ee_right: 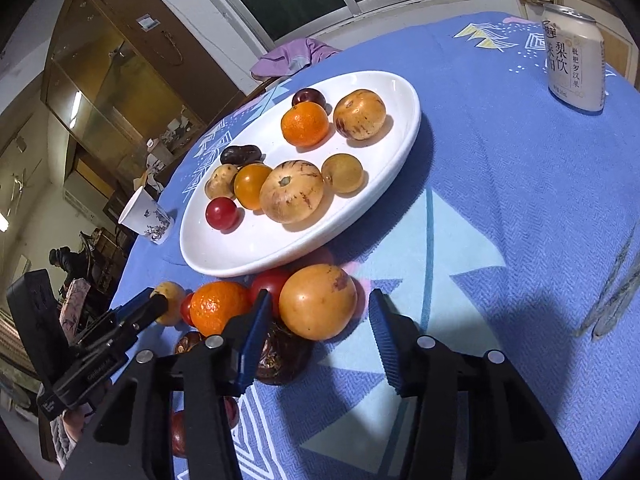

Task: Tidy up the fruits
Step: 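Grasp the tan pear-shaped fruit with the left tool while the right tool grasps a large tan round fruit, then lift both held fruits and carry them over the white plate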

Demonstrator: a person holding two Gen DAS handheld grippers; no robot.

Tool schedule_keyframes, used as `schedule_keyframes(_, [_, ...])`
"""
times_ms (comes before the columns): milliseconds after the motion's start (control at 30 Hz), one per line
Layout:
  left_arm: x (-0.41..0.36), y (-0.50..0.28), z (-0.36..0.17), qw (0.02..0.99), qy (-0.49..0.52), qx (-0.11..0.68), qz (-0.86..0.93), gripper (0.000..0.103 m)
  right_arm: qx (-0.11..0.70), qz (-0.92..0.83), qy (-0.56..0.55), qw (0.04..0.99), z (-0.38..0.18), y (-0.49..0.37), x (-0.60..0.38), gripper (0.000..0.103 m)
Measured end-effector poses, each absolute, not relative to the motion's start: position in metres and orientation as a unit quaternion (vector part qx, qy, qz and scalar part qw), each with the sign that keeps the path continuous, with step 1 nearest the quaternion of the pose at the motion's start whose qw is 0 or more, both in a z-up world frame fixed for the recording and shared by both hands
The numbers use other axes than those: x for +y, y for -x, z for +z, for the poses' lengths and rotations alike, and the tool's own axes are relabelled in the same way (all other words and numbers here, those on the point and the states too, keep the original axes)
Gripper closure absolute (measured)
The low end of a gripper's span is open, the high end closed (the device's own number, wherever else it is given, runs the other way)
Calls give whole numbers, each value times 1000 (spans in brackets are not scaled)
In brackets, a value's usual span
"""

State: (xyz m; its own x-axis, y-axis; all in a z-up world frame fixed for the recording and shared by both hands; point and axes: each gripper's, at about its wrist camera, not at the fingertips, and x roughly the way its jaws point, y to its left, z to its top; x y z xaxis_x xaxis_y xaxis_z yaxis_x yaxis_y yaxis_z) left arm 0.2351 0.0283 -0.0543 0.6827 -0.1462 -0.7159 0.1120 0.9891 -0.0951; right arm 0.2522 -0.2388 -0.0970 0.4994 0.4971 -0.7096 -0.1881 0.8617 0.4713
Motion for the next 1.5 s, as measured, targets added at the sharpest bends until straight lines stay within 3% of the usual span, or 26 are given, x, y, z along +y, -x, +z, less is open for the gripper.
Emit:
schedule_keyframes(167, [18, -240, -68, 905, 6, 415, -88, 52, 454, 201, -160, 853, -97, -253, -237, 52])
schedule_keyframes(267, [22, -240, -68, 905, 13, 416, -85, 54, 455, 202, -159, 853, -98, -253, -237, 61])
schedule_keyframes(633, [30, -237, -59, 913, 28, 400, -75, 57, 445, 207, -164, 856, -92, -248, -242, 62])
schedule_keyframes(1000, [29, -228, -5, 936, 34, 344, -69, 57, 323, 199, -160, 911, -14, -212, -270, 62])
schedule_keyframes(1233, [-22, -267, 8, 928, 8, 356, -105, 57, 317, 201, -151, 915, 23, -270, -252, 62])
schedule_keyframes(1500, [-47, -299, -32, 908, 2, 400, -125, 57, 376, 207, -128, 894, -19, -332, -207, 62])
